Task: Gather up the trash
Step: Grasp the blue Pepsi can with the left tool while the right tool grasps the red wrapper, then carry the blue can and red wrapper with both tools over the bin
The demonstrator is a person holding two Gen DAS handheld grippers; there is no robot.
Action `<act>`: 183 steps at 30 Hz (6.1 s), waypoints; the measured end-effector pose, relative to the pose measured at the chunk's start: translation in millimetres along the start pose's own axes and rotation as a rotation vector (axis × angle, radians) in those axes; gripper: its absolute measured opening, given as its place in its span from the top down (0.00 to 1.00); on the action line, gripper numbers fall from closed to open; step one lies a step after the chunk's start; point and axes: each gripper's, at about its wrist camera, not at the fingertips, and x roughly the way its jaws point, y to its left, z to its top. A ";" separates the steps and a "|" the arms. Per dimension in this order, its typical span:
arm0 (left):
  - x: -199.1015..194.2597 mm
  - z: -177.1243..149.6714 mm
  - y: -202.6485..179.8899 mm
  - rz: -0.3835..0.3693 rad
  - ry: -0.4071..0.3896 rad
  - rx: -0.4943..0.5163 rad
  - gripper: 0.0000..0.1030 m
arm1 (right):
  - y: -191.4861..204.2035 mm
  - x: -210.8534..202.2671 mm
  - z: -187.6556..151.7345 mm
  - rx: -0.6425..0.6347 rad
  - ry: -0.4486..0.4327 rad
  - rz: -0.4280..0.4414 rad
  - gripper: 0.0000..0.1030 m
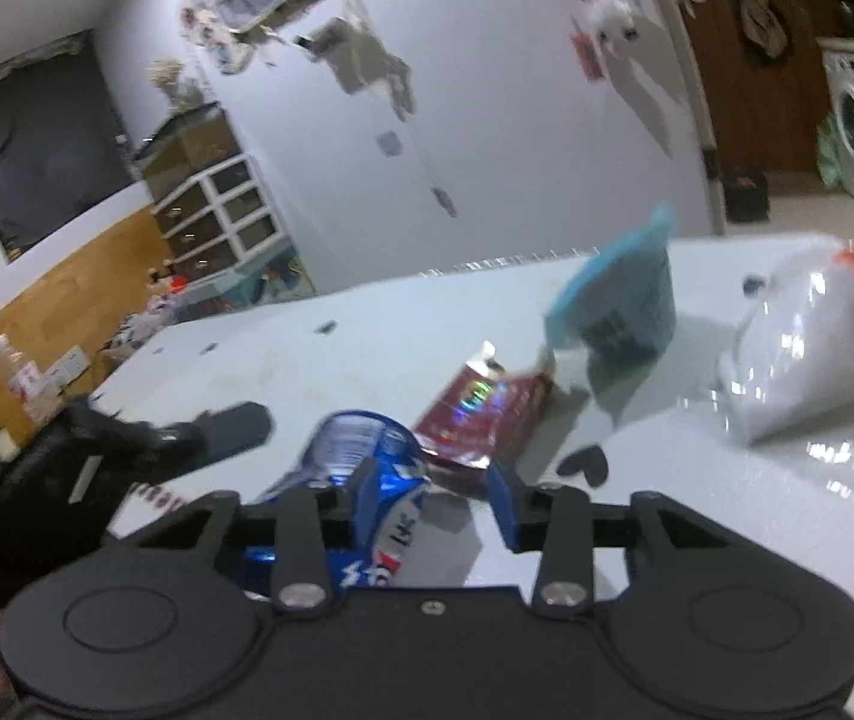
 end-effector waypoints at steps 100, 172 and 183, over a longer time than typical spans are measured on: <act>-18.0 -181.7 -164.1 0.495 -0.190 0.758 0.73 | -55.3 -152.3 -63.4 -0.123 -0.154 -0.345 0.49; 276.9 -464.2 -215.2 0.396 0.527 0.811 0.73 | -402.3 -315.3 -168.6 0.300 0.017 -0.474 0.49; 316.3 -461.3 -172.1 0.371 0.593 0.705 0.72 | -423.8 -253.2 -132.9 0.163 0.188 -0.464 0.48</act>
